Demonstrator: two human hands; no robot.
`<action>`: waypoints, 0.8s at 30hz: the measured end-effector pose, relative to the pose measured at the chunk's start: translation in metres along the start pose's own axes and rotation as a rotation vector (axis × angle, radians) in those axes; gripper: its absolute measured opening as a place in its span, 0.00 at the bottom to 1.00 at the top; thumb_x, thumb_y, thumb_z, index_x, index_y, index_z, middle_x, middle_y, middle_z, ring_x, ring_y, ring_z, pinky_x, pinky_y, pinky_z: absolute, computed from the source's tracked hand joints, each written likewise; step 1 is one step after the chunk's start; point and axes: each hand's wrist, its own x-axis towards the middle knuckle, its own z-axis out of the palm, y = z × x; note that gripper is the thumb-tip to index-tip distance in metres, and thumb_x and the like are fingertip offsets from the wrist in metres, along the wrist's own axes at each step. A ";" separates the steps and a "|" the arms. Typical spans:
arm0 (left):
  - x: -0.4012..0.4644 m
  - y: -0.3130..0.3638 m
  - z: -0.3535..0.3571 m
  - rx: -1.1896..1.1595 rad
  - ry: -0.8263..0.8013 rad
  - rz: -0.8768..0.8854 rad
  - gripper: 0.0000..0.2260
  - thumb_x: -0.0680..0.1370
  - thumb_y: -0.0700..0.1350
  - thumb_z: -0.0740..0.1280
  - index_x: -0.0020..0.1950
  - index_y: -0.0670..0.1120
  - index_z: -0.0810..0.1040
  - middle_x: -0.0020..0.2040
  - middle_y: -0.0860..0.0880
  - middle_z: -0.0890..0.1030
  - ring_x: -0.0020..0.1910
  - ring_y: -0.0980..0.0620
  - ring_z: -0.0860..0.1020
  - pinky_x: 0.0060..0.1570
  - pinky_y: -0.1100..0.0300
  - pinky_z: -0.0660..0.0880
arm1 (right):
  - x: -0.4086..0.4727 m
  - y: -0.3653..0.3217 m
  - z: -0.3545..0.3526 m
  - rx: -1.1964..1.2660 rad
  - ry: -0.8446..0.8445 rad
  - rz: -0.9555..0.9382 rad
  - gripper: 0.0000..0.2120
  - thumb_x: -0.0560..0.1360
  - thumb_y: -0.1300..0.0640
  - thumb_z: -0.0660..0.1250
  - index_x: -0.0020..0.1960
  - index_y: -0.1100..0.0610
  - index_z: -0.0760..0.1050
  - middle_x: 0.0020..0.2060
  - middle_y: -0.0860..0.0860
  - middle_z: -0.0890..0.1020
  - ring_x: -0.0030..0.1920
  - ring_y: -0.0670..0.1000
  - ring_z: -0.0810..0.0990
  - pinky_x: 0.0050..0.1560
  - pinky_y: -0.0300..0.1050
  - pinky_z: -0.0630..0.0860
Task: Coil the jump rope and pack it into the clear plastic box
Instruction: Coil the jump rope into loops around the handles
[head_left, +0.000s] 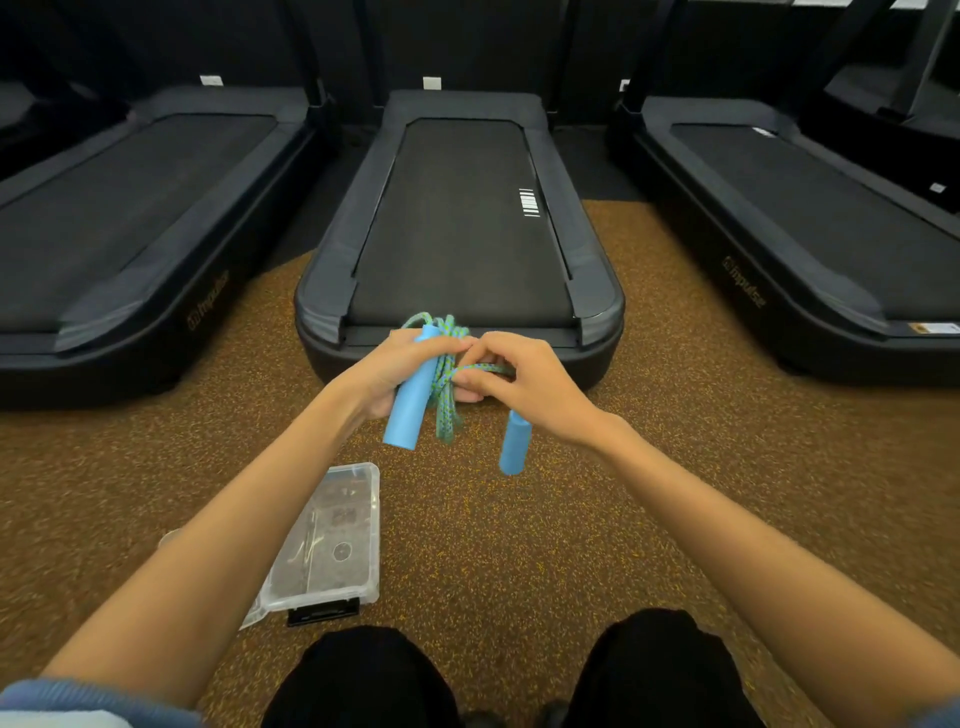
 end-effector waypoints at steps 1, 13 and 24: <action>0.000 -0.001 0.001 -0.014 -0.031 -0.019 0.05 0.78 0.39 0.64 0.47 0.38 0.78 0.32 0.44 0.82 0.28 0.52 0.82 0.27 0.63 0.77 | -0.001 0.001 -0.001 0.008 0.022 0.012 0.06 0.73 0.59 0.72 0.44 0.62 0.78 0.38 0.51 0.81 0.39 0.43 0.76 0.42 0.33 0.71; 0.005 -0.007 0.003 0.089 -0.197 -0.149 0.14 0.76 0.52 0.68 0.37 0.44 0.71 0.27 0.48 0.71 0.25 0.52 0.71 0.27 0.62 0.73 | -0.003 0.029 -0.004 0.124 0.138 0.141 0.20 0.68 0.53 0.77 0.57 0.53 0.74 0.42 0.52 0.72 0.31 0.47 0.66 0.35 0.39 0.66; 0.005 -0.015 0.005 0.042 -0.256 -0.218 0.05 0.71 0.34 0.66 0.35 0.40 0.75 0.25 0.48 0.71 0.23 0.53 0.73 0.29 0.62 0.75 | -0.008 0.045 0.002 -0.029 -0.115 0.221 0.35 0.72 0.58 0.72 0.75 0.52 0.61 0.52 0.51 0.70 0.42 0.43 0.69 0.47 0.33 0.68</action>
